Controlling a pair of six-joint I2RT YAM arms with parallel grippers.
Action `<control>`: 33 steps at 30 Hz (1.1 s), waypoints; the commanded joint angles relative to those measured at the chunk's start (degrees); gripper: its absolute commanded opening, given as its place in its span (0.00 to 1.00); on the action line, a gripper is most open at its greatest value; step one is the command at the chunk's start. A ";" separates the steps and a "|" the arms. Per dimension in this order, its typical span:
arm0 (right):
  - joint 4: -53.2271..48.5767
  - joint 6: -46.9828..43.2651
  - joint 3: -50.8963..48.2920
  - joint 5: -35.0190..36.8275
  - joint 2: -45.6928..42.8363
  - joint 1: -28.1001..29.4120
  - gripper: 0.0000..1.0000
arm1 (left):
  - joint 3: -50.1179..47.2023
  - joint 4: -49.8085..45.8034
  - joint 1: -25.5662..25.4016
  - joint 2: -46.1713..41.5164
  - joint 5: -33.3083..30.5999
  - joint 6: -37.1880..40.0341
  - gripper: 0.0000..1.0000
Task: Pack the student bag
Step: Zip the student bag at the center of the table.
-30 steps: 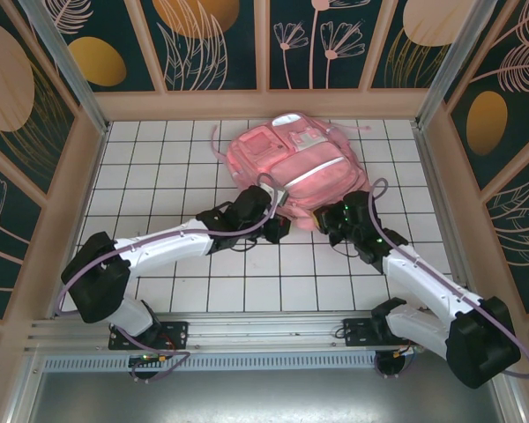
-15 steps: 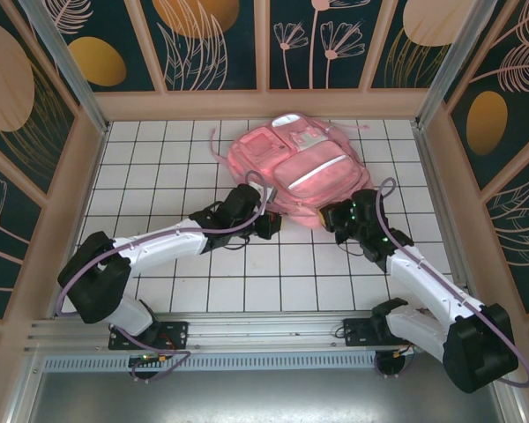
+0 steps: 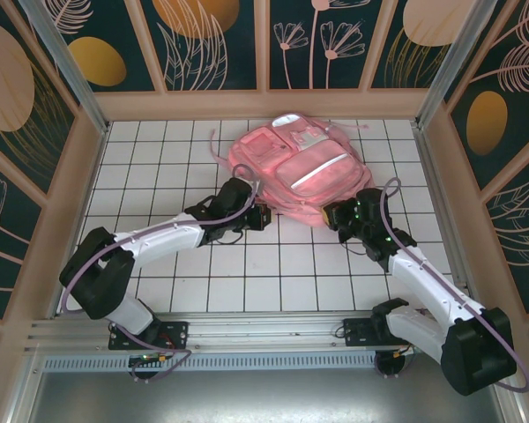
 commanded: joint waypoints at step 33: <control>0.72 -20.23 3.13 -0.76 4.62 1.07 0.00 | 2.16 -11.54 4.25 -13.47 -4.95 4.72 0.66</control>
